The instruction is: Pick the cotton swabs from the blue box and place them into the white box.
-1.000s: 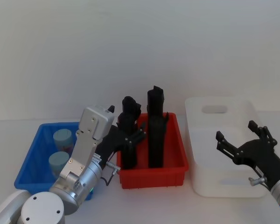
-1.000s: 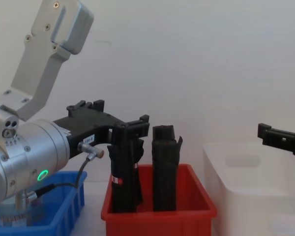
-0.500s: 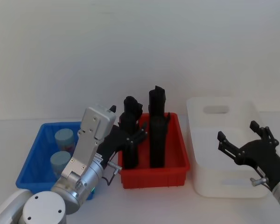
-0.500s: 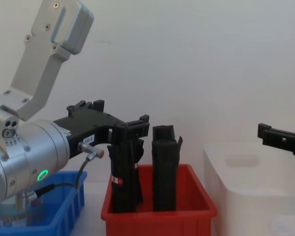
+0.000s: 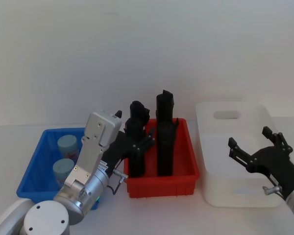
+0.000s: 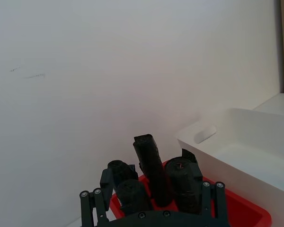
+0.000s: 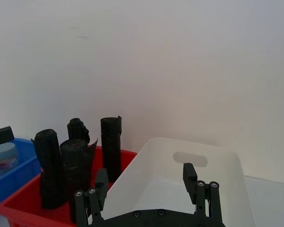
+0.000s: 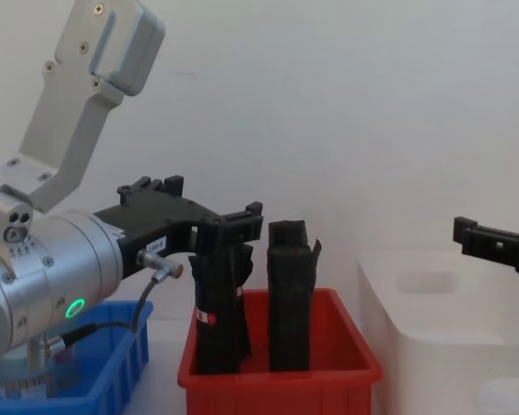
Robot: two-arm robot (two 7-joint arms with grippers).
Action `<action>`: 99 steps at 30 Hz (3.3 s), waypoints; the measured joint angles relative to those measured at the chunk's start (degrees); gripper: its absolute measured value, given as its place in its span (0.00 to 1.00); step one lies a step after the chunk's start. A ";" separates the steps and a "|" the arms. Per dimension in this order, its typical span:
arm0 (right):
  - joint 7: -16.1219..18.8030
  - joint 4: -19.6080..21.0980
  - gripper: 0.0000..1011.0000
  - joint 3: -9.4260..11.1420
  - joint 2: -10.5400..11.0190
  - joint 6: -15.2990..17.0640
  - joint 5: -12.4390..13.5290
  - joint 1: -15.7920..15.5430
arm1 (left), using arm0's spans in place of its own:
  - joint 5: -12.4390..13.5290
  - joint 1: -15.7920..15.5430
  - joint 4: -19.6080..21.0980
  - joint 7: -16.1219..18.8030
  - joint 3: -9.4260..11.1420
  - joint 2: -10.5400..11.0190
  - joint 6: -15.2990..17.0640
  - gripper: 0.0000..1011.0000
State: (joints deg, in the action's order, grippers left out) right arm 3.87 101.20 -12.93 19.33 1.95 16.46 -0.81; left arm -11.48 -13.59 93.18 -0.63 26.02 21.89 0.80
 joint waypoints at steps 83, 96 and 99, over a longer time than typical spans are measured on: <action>46.22 -47.45 0.99 -7.41 -10.23 9.31 -12.26 43.82 | 0.00 0.00 0.00 0.00 0.00 0.00 0.00 0.99; 44.77 -53.46 0.99 -9.73 -12.69 8.59 -12.76 46.97 | 0.00 0.00 0.00 0.00 0.00 0.00 0.00 0.99; 44.39 -54.80 0.99 -10.20 -13.25 8.31 -12.74 47.68 | 0.00 0.00 0.00 0.00 0.00 0.00 0.00 0.99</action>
State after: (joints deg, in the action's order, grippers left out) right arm 48.25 46.40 -23.13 6.08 10.25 3.72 46.87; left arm -11.48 -13.59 93.18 -0.63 26.02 21.89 0.80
